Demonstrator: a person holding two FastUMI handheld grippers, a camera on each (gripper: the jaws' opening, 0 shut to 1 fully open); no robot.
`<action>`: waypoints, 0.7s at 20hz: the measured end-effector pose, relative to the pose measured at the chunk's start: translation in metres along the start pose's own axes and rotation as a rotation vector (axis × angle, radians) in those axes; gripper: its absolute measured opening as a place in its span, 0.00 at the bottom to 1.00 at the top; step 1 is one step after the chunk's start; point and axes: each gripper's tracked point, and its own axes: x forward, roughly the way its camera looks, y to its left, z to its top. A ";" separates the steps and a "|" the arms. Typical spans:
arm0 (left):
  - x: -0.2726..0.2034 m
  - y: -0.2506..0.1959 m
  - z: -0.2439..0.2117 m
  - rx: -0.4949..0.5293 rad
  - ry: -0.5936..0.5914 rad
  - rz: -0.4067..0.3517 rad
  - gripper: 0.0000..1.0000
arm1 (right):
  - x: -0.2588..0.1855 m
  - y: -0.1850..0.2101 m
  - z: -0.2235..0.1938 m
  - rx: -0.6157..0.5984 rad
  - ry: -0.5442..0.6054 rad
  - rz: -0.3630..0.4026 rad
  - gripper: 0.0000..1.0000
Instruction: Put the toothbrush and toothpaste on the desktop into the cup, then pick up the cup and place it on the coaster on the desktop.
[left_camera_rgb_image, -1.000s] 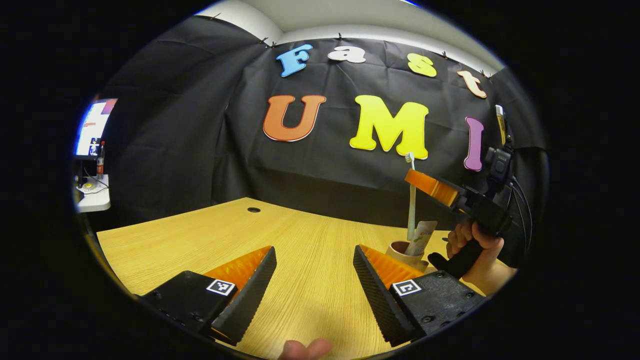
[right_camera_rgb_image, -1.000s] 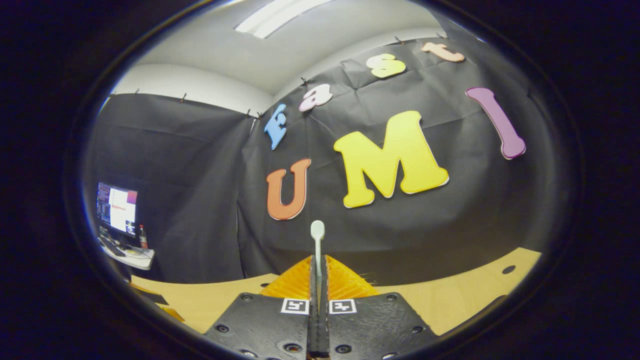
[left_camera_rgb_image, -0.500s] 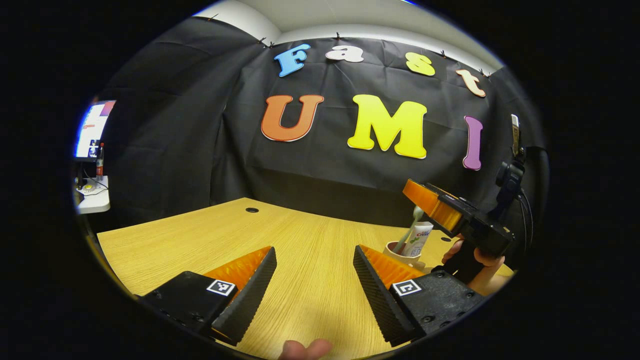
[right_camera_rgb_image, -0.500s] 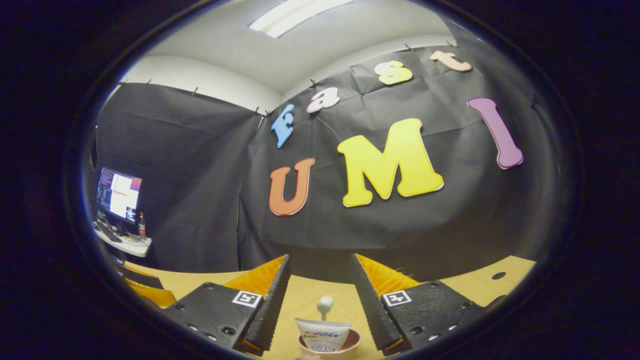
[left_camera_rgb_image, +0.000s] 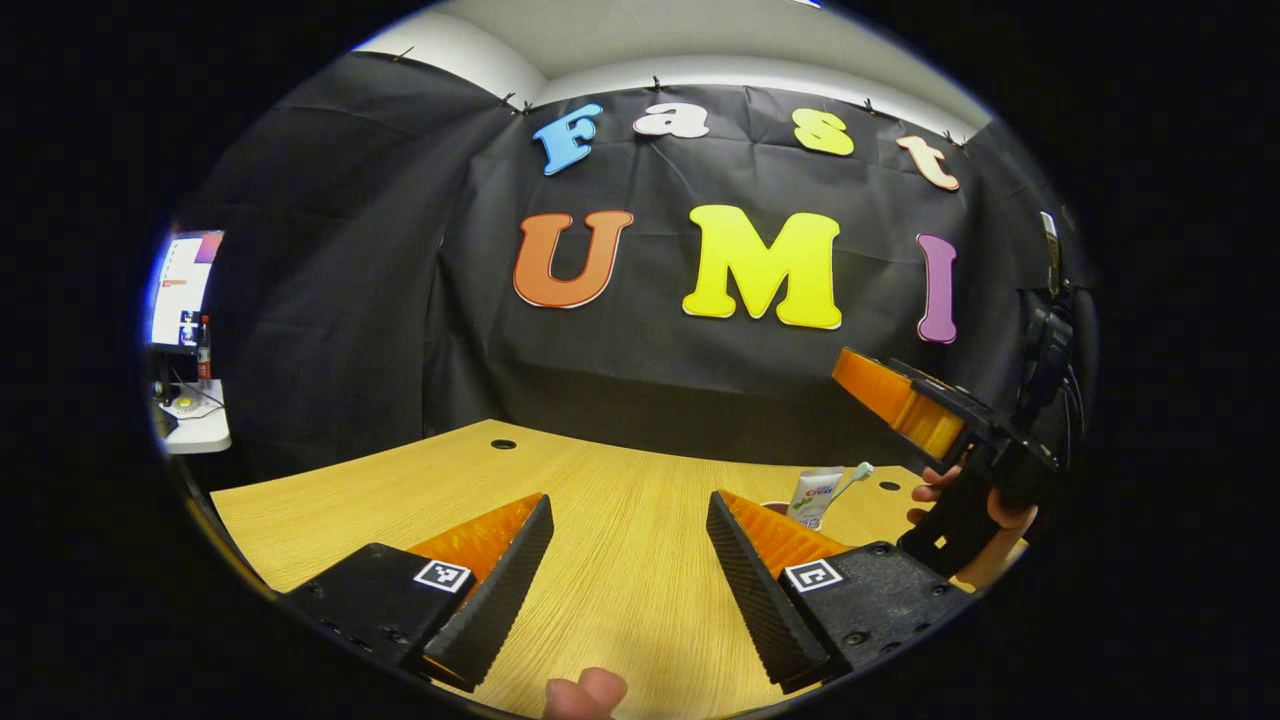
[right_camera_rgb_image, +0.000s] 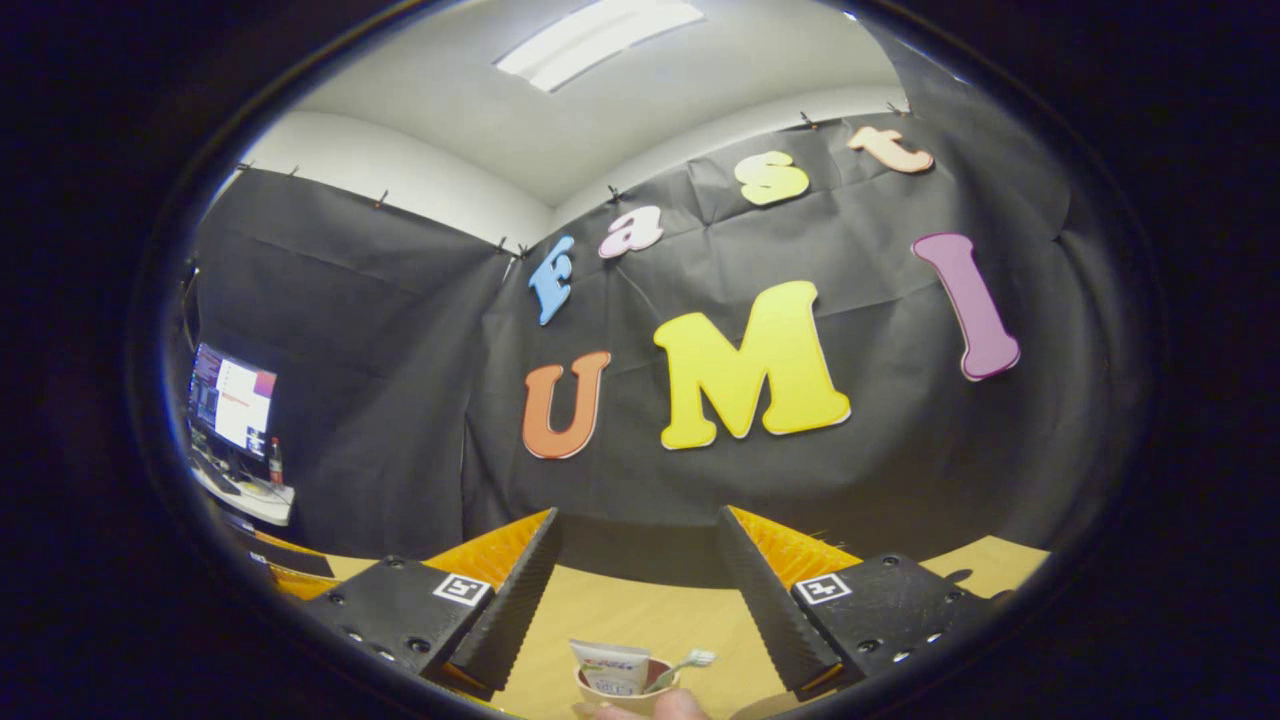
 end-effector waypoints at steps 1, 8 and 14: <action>0.000 -0.006 0.005 -0.003 0.001 -0.009 0.98 | -0.007 -0.008 0.009 -0.013 -0.013 -0.012 0.93; 0.009 -0.044 0.060 0.019 0.029 -0.102 0.98 | -0.081 -0.060 0.040 -0.051 -0.015 -0.063 0.94; 0.044 -0.096 0.117 0.075 0.126 -0.206 0.98 | -0.177 -0.141 0.047 -0.060 0.065 -0.196 0.94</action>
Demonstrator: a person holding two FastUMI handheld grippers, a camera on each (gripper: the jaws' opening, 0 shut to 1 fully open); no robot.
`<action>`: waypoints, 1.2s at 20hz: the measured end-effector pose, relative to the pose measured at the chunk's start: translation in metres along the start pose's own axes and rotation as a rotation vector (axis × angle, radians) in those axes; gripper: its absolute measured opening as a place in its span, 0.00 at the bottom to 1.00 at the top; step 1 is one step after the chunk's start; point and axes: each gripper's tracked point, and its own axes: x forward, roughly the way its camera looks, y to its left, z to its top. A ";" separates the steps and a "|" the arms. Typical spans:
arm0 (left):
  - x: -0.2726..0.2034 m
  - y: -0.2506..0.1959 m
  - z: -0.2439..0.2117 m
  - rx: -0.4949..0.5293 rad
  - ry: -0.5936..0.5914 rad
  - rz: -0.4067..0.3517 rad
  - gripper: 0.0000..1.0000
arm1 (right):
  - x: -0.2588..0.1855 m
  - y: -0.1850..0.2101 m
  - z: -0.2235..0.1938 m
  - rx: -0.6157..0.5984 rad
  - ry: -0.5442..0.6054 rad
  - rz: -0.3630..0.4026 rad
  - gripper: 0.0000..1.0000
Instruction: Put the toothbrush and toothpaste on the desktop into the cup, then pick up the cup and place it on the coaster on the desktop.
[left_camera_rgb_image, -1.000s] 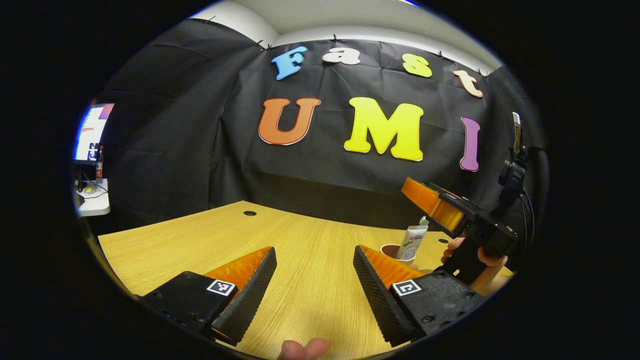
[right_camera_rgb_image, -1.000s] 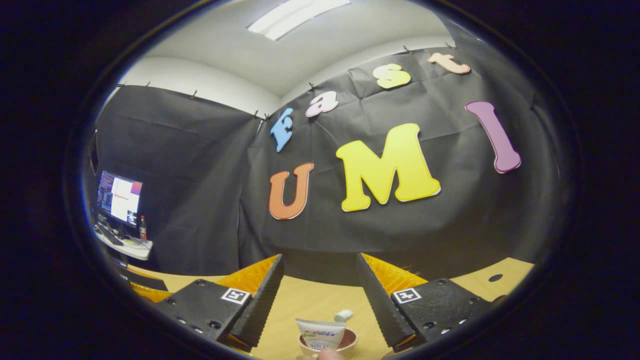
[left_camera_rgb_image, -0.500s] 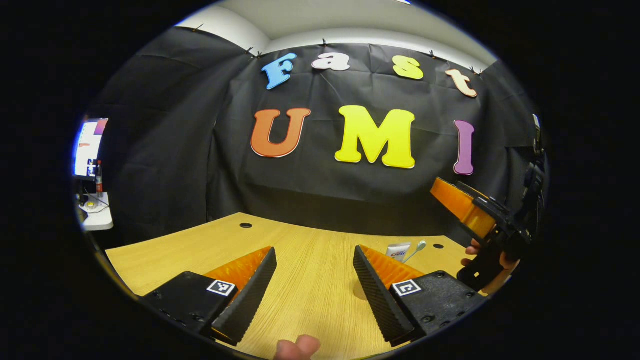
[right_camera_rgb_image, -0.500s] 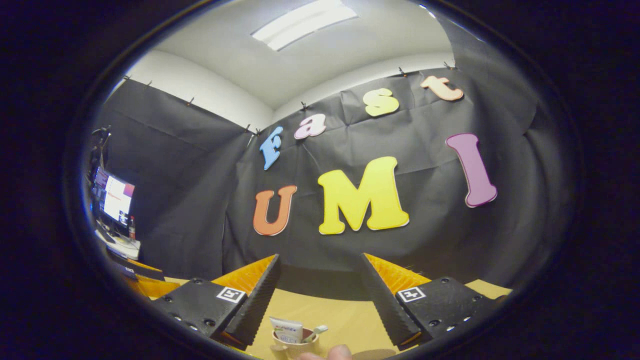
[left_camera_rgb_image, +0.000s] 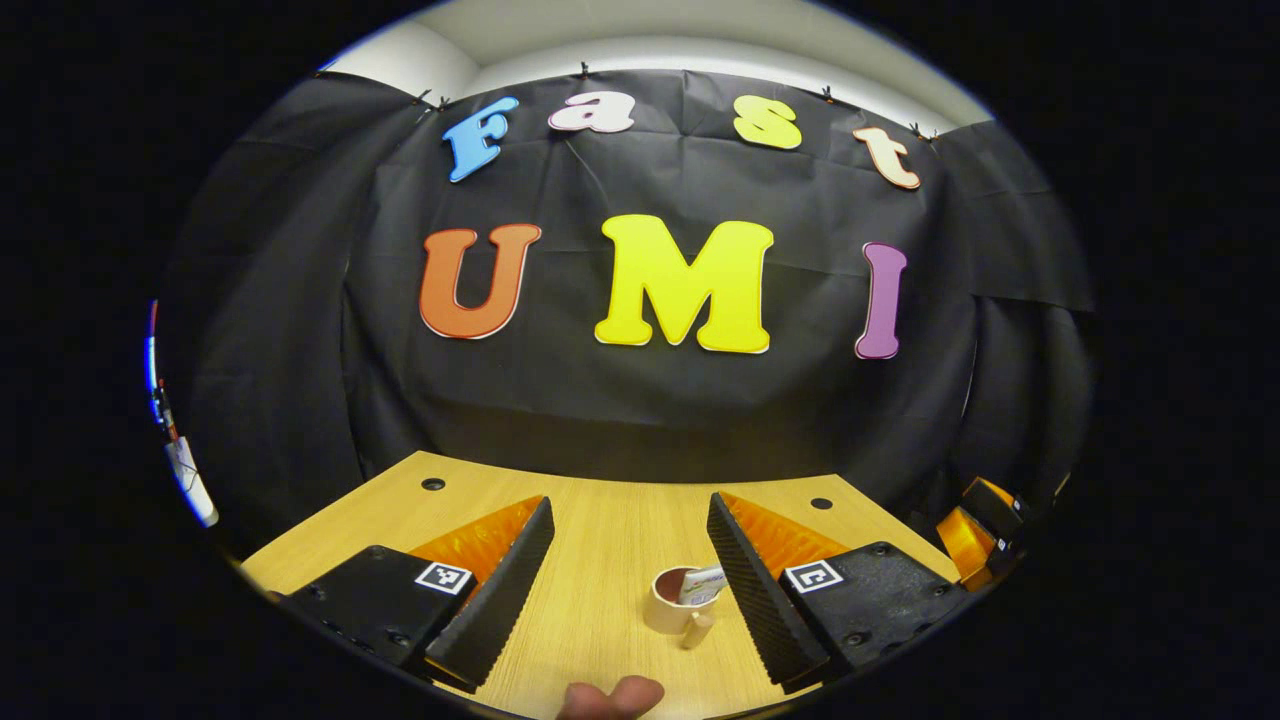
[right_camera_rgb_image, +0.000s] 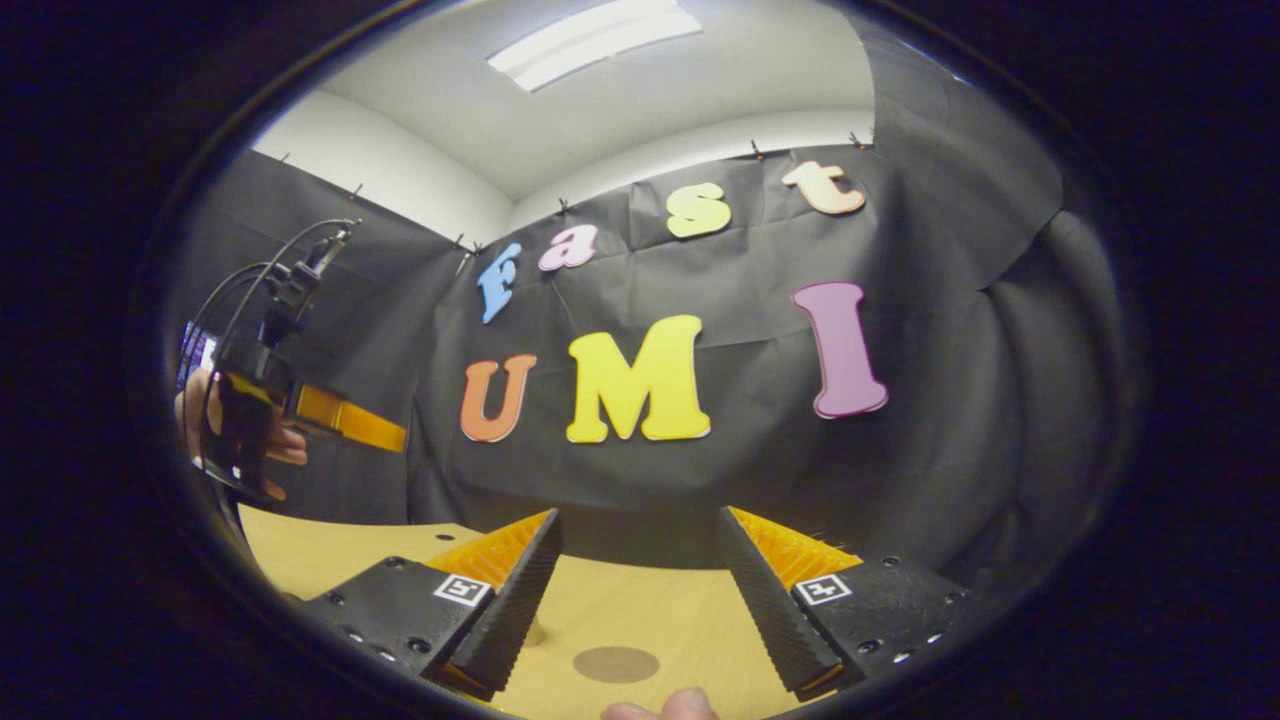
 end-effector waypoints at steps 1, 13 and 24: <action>0.012 -0.007 0.001 0.004 0.038 -0.017 0.97 | -0.014 -0.017 0.000 -0.003 0.009 -0.029 0.94; 0.034 -0.054 -0.135 -0.074 0.902 -0.066 0.99 | -0.134 -0.081 -0.004 0.051 0.044 -0.165 0.95; -0.002 -0.044 -0.201 -0.009 1.190 -0.019 0.99 | -0.144 -0.056 -0.049 0.082 0.146 -0.111 0.95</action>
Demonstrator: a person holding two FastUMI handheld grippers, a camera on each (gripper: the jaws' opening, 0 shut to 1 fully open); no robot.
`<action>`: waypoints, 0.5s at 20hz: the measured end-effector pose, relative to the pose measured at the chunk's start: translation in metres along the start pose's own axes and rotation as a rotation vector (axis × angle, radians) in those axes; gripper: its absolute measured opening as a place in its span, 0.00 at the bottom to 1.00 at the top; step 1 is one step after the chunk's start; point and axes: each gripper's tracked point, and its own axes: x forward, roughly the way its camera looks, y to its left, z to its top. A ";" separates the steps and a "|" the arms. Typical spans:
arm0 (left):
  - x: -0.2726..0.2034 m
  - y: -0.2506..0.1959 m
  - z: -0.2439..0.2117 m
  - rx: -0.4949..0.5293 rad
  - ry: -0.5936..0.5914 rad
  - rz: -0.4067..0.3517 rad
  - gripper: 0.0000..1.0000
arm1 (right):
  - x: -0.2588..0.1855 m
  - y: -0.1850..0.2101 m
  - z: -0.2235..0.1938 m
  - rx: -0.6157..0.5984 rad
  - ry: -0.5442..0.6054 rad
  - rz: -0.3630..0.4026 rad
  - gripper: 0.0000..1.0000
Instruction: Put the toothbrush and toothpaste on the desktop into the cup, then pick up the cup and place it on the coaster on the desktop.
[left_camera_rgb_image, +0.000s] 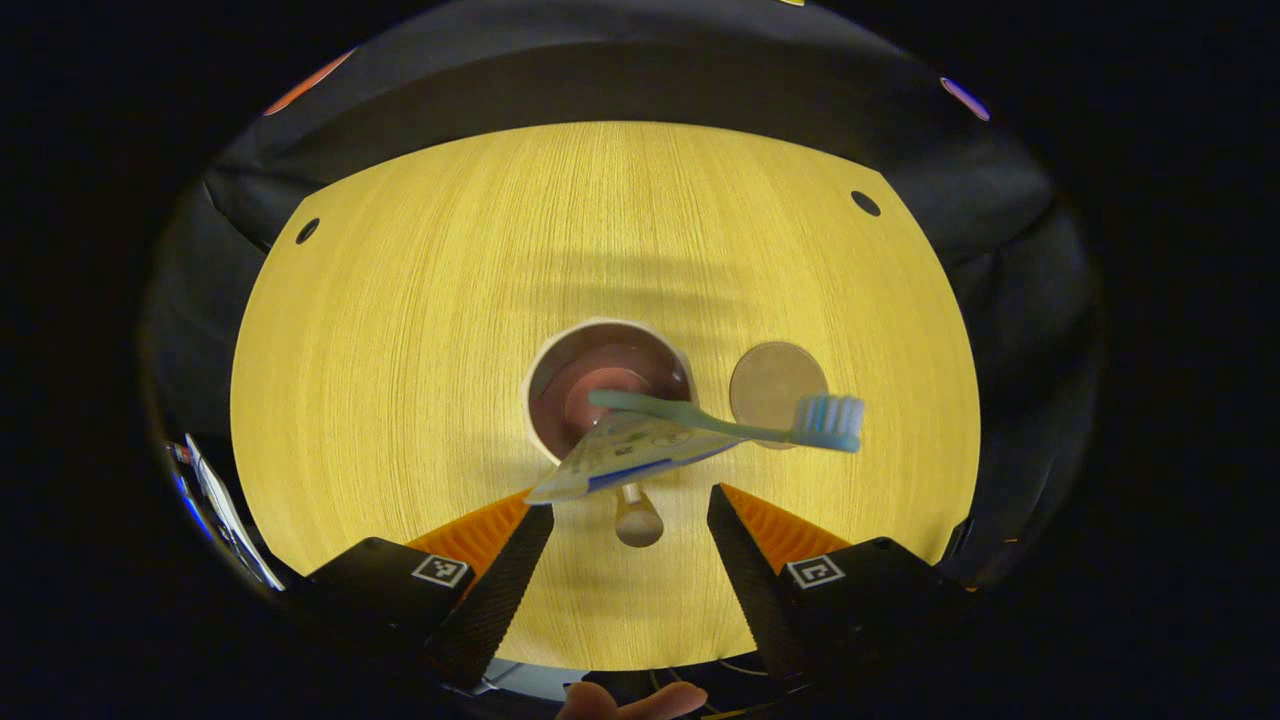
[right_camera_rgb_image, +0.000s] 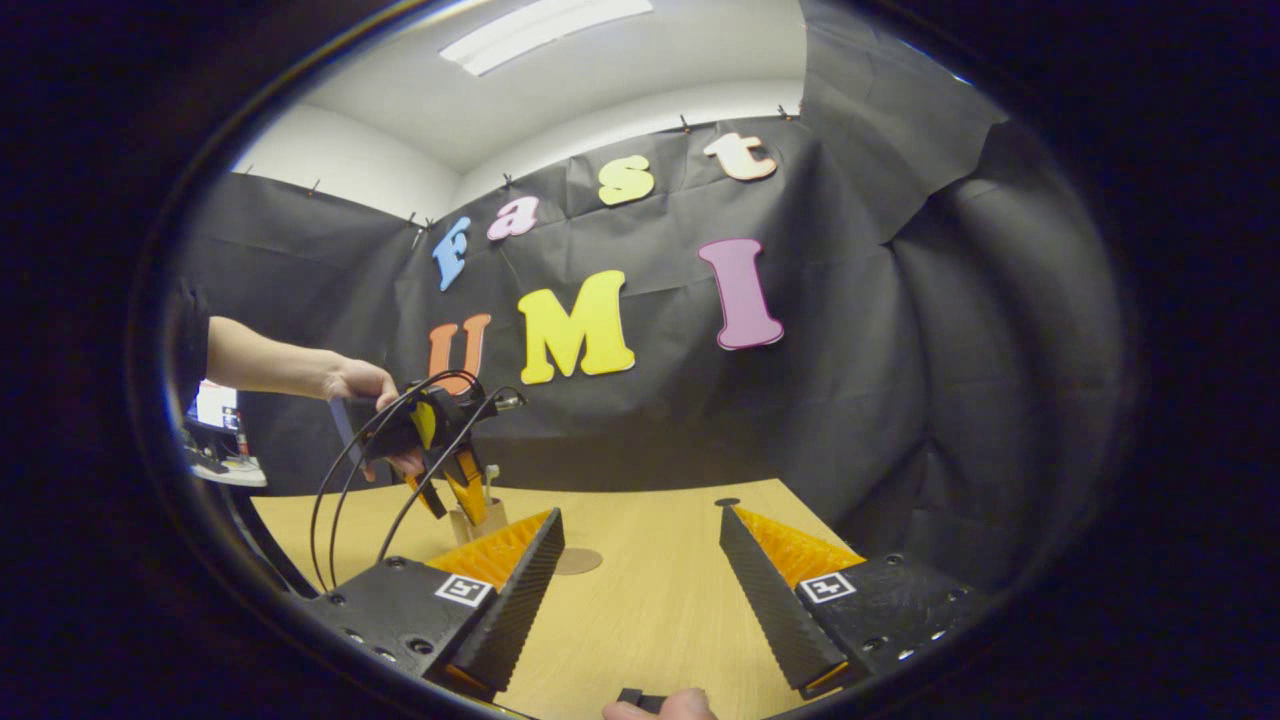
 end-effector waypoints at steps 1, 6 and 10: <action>-0.001 0.002 -0.001 -0.005 0.007 0.001 0.99 | 0.000 -0.003 -0.002 0.014 0.007 -0.008 0.95; -0.022 0.010 0.001 -0.012 0.032 0.021 0.99 | -0.006 -0.028 -0.010 0.062 0.019 -0.064 0.95; -0.049 0.013 0.002 -0.004 0.055 0.042 0.99 | -0.010 -0.038 -0.010 0.057 0.013 -0.093 0.95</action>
